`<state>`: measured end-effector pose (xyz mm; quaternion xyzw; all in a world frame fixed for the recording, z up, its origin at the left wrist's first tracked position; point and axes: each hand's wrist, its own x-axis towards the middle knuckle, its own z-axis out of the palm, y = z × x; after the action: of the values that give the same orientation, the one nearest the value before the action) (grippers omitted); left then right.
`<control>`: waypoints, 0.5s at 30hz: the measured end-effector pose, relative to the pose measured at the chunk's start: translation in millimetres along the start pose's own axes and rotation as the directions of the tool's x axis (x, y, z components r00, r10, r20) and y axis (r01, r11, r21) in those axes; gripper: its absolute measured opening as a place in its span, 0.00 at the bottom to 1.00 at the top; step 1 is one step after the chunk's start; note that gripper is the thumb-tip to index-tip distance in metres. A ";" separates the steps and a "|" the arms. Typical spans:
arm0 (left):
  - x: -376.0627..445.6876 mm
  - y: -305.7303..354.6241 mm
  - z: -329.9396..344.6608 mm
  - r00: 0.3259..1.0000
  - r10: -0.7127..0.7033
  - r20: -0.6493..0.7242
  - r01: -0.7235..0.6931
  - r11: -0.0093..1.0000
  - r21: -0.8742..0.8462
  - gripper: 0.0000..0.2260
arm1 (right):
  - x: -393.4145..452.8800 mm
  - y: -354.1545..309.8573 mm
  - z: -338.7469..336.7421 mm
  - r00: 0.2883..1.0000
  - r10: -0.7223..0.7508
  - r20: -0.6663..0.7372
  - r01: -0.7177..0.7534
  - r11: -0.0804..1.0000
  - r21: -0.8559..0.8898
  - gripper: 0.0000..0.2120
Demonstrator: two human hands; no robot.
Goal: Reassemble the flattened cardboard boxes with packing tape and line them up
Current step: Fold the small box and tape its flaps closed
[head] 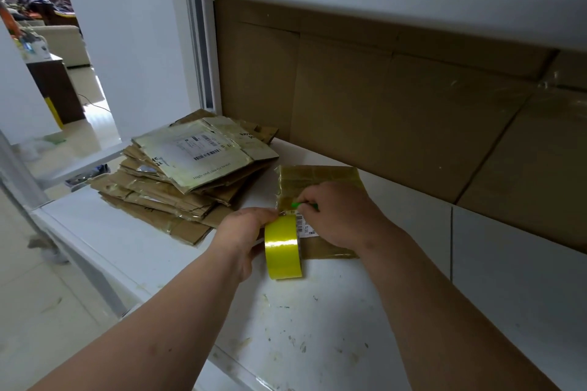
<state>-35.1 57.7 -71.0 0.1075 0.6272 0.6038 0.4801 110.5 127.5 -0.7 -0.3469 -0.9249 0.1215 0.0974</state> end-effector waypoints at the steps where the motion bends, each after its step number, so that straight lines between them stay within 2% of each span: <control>1: -0.4 -0.2 0.8 1.000 0.003 0.000 -0.003 1.000 -0.006 0.06 | 2.4 -0.3 1.1 1.000 0.002 0.010 -0.001 1.000 -0.021 0.12; 5: -3.4 -0.5 4.9 0.999 0.034 -0.006 -0.034 0.999 -0.038 0.04 | 8.1 -1.0 5.2 1.000 -0.003 0.026 0.005 0.997 -0.077 0.13; 10: -4.9 0.6 4.1 0.999 0.048 0.002 -0.048 0.998 -0.029 0.07 | 9.7 -4.9 5.1 1.000 0.000 -0.012 0.000 1.000 0.020 0.13; 15: -6.2 0.0 5.0 0.998 0.060 0.015 -0.060 0.998 0.003 0.06 | 14.4 -7.7 8.7 1.000 -0.006 0.016 0.007 0.999 -0.042 0.12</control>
<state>-28.2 56.6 -67.1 0.1317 0.6212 0.6159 0.4664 92.8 130.1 -5.4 -0.3449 -0.9291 0.1045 0.0833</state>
